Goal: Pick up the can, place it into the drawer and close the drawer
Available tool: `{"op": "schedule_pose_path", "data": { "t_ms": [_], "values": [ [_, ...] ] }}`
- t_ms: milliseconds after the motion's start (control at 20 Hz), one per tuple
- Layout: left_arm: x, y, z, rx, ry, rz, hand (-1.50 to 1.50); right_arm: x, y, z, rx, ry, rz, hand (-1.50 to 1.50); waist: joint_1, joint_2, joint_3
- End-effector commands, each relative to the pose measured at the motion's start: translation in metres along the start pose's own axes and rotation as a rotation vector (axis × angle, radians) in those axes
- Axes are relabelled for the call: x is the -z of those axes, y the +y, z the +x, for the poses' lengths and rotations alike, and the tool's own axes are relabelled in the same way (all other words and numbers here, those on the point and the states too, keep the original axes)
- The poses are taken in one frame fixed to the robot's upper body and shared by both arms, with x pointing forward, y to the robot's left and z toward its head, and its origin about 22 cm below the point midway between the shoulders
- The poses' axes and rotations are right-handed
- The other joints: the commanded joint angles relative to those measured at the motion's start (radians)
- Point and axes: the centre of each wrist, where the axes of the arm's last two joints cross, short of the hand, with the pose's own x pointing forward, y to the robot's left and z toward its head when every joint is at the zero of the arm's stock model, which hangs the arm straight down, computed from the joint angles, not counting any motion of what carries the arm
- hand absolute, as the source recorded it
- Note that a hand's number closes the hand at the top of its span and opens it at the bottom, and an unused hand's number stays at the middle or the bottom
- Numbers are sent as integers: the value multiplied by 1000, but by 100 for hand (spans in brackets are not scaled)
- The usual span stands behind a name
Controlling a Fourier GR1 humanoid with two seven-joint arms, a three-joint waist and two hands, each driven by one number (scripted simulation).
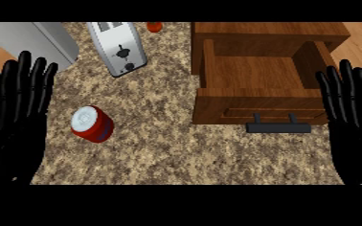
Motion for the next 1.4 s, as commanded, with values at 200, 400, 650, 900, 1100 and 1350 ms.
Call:
{"op": "schedule_pose_path", "data": {
  "t_ms": [200,400,650,900,1100,1350],
  "values": [
    [2,-21,3,-408,-82,-628,-150,7,3,5,-25,-40,5,-150,-27,30,24],
    [-23,21,-25,-301,254,-867,-150,-12,-13,-24,-42,250,-100,-150,-7,41,27],
    [-10,102,-28,-323,292,-939,-150,-25,-12,-8,-52,300,-105,-150,-11,27,30],
    [10,163,-20,-341,293,-946,-150,-42,-20,5,-63,317,-98,-150,-12,25,31],
    [23,174,-21,-353,345,-909,-150,-61,-25,-16,-46,308,-124,-150,-10,25,32],
    [7,156,-39,-330,365,-903,-150,-37,-26,-16,-62,303,-131,-150,2,25,32]
  ]
}}
